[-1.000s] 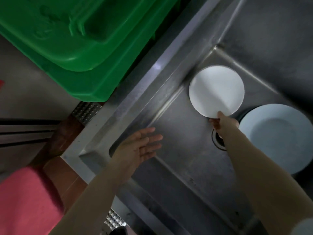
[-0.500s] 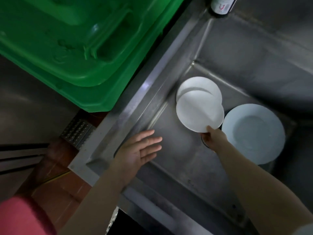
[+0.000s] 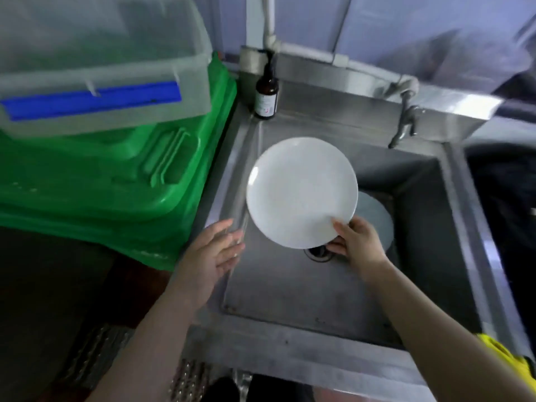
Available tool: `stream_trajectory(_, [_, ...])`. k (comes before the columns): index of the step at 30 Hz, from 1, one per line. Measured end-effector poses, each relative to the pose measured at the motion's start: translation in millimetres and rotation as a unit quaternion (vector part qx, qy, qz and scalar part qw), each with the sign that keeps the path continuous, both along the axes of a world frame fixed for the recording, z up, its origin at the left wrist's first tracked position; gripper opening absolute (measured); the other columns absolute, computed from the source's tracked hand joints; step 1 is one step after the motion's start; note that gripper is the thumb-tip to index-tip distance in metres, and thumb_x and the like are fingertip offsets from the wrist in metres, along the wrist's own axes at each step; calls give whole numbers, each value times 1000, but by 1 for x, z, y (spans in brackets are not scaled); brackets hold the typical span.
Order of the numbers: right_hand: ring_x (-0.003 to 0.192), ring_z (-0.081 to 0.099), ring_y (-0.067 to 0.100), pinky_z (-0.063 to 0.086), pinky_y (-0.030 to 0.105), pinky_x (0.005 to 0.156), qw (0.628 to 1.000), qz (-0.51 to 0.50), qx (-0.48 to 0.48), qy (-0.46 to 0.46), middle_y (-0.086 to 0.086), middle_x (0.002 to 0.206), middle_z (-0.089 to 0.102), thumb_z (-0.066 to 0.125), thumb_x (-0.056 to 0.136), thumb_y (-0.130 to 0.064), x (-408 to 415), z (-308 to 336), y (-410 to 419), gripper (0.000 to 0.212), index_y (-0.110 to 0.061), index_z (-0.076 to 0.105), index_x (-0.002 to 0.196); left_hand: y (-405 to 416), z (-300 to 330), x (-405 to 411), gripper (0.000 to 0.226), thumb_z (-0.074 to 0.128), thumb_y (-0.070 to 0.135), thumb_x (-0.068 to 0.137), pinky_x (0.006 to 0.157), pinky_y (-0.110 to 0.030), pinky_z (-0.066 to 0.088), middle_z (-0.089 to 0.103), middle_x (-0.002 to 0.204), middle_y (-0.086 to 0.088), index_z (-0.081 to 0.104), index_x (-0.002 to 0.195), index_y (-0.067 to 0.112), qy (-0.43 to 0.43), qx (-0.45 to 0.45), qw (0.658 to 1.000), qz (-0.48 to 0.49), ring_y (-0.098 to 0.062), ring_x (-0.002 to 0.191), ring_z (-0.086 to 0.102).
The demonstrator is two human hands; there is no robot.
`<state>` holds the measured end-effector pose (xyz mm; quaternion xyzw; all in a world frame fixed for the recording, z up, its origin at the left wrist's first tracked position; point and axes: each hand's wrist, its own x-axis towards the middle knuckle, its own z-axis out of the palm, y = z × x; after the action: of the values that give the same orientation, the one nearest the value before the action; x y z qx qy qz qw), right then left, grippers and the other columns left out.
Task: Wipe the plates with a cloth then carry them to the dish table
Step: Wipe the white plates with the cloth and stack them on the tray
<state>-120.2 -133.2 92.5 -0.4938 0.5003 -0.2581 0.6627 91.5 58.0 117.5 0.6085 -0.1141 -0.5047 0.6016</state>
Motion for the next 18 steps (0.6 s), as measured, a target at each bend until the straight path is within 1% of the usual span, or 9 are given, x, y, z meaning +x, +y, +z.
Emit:
stream_trajectory(2, [73, 70, 16, 55, 25, 58, 997, -18, -75, -15, 1, 79, 73, 59, 94, -16, -2, 42, 16, 7, -17, 66, 93, -8, 19, 5, 28, 56, 27, 94, 75, -23, 50, 68, 115, 3, 55, 121, 35, -60, -31, 997, -40, -10, 98, 69])
stream_trajectory(6, [68, 68, 9, 56, 23, 57, 968, -71, -240, -4, -8, 71, 70, 59, 93, -11, -7, 114, 50, 14, -22, 67, 88, -23, 66, 4, 65, 67, 59, 78, 75, -17, 52, 64, 113, 18, 43, 134, 36, -150, -114, 979, -79, -3, 100, 67])
stream_trajectory(7, [70, 69, 9, 56, 22, 57, 958, -80, -274, 0, -10, 73, 71, 59, 93, -12, -10, 128, 57, 16, -25, 67, 87, -26, 75, 3, 64, 66, 64, 77, 76, -17, 52, 66, 113, 17, 46, 131, 37, -168, -133, 973, -81, -4, 101, 67])
stream_trajectory(8, [72, 69, 9, 56, 21, 58, 948, -89, -305, 4, -12, 77, 72, 59, 94, -13, -13, 140, 64, 18, -27, 67, 87, -29, 84, 1, 54, 61, 66, 76, 78, -17, 52, 68, 112, 14, 53, 123, 41, -191, -149, 966, -84, -6, 102, 67])
stream_trajectory(10, [77, 70, 10, 55, 18, 61, 930, -114, -348, 6, -12, 83, 72, 60, 93, -14, -19, 158, 74, 19, -30, 67, 86, -34, 98, -3, 27, 54, 62, 79, 81, -23, 52, 71, 106, 8, 62, 99, 45, -217, -183, 956, -75, -11, 99, 69])
stream_trajectory(11, [79, 70, 11, 55, 18, 64, 923, -130, -362, 5, -10, 85, 73, 61, 93, -14, -22, 165, 78, 20, -31, 68, 86, -36, 101, -6, 22, 54, 58, 83, 82, -27, 53, 72, 102, 5, 63, 93, 41, -221, -191, 954, -64, -12, 97, 70])
stream_trajectory(13, [79, 70, 10, 55, 18, 69, 909, -161, -385, 4, -9, 83, 73, 61, 92, -13, -26, 175, 85, 25, -36, 70, 83, -37, 103, -12, 14, 55, 44, 93, 82, -26, 53, 73, 95, 3, 62, 97, 33, -228, -197, 952, -52, -10, 91, 71])
stream_trajectory(16, [79, 69, 3, 52, 13, 71, 895, -180, -409, 6, -15, 80, 72, 61, 92, -11, -32, 182, 94, 33, -41, 72, 82, -34, 108, -22, 25, 45, 22, 101, 74, -10, 48, 72, 97, -2, 61, 114, 9, -274, -212, 936, -58, 0, 85, 69])
stream_trajectory(18, [78, 69, 1, 51, 11, 69, 890, -186, -415, 17, -17, 81, 72, 62, 91, -12, -36, 182, 98, 34, -44, 72, 84, -34, 113, -26, 26, 44, 16, 101, 68, -2, 43, 69, 87, 7, 61, 110, -2, -302, -215, 927, -48, 12, 77, 65])
